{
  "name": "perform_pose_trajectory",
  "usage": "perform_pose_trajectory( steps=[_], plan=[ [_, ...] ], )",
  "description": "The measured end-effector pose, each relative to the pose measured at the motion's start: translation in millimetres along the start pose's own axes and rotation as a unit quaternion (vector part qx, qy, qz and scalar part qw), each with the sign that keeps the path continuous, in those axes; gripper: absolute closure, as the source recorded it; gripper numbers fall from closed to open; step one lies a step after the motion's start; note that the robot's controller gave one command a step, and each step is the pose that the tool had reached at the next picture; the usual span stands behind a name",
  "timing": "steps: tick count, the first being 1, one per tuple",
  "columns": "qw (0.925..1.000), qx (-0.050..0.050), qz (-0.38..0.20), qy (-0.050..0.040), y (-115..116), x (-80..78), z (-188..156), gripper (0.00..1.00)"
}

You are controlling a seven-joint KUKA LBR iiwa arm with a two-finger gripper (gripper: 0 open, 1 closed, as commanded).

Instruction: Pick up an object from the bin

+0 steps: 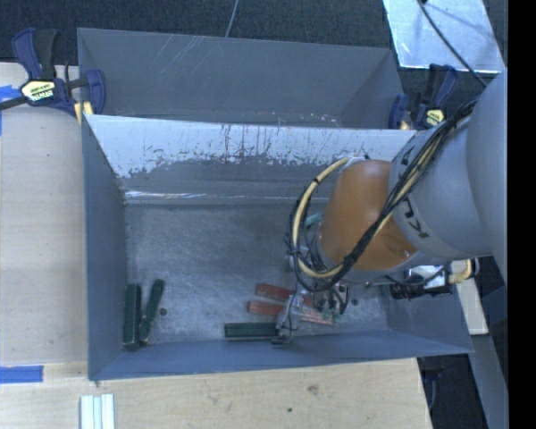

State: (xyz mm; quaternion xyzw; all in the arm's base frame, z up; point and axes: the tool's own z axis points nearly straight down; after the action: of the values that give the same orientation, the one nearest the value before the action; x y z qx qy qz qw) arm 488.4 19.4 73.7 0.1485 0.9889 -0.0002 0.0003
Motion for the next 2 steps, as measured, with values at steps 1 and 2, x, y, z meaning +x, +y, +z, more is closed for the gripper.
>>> perform_pose_trajectory(
  steps=[1,2],
  plan=[
    [1.0000,-0.001,-0.002,-0.0001,1.1,-0.2,-2.2,1.00],
    [1.0000,-0.001,-0.002,-0.0001,1.1,-0.2,-2.3,1.00]
  ],
)
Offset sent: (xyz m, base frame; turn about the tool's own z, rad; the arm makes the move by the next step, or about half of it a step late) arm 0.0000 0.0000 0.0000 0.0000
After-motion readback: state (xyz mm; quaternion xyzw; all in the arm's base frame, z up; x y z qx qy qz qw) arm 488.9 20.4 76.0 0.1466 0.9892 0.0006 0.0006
